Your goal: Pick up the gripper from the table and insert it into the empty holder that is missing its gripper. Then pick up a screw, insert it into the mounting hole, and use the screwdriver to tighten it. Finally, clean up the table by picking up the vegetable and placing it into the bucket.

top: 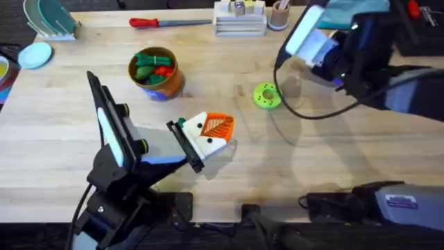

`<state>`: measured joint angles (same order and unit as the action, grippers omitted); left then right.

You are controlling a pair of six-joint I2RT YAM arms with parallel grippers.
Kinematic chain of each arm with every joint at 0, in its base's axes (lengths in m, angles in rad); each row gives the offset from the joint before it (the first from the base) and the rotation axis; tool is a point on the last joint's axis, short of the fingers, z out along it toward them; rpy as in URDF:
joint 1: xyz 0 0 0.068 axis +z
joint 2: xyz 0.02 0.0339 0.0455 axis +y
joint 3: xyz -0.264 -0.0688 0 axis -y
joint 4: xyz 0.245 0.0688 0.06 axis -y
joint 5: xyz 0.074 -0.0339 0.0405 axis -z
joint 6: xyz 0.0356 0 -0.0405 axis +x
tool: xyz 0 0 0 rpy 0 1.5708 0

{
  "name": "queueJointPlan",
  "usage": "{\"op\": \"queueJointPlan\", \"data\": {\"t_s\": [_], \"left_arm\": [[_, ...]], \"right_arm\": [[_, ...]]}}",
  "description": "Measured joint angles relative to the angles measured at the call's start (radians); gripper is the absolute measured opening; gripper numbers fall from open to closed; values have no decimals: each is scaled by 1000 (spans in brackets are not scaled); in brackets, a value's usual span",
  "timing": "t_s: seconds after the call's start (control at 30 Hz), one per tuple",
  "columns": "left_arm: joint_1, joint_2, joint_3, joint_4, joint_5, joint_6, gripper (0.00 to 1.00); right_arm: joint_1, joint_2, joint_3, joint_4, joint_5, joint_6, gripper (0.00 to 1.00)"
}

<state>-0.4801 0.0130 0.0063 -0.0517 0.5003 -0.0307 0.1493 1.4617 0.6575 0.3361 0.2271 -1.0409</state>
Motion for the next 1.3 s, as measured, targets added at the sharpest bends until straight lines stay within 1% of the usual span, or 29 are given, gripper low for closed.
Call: {"op": "queueJointPlan", "data": {"t_s": [0.13,0.27,0.5,0.57,0.6,0.67,0.7,0.77,0.8,0.87,0.9,1.07,1.2,1.3], "left_arm": [[0,0,0,0,0,0,9],[0,0,0,0,0,0,9],[0,0,0,0,0,0,9],[0,0,0,0,0,0,9],[0,0,0,0,0,0,9],[0,0,0,0,0,0,9],[0,0,0,0,0,0,9],[0,0,0,0,0,0,9],[0,0,0,0,0,0,9],[0,0,0,0,0,0,9],[0,0,0,0,0,0,9],[0,0,0,0,0,0,9],[0,0,0,0,0,0,9],[0,0,0,0,0,0,9]], "right_arm": [[0,88,0,5,33,-71,21],[0,134,7,3,50,-119,21],[0,151,30,-134,67,-157,21],[3,150,42,-171,64,-152,125],[7,148,46,-187,64,-152,208],[14,146,51,-210,66,-148,444],[18,144,55,-215,70,-150,506],[28,139,60,-237,73,-149,533],[32,139,60,-238,77,-148,613],[41,128,73,-236,93,-151,913],[45,122,79,-243,94,-153,963],[71,120,79,-258,114,-132,984],[98,118,79,-265,141,-32,984],[143,101,74,-283,175,81,985]]}}
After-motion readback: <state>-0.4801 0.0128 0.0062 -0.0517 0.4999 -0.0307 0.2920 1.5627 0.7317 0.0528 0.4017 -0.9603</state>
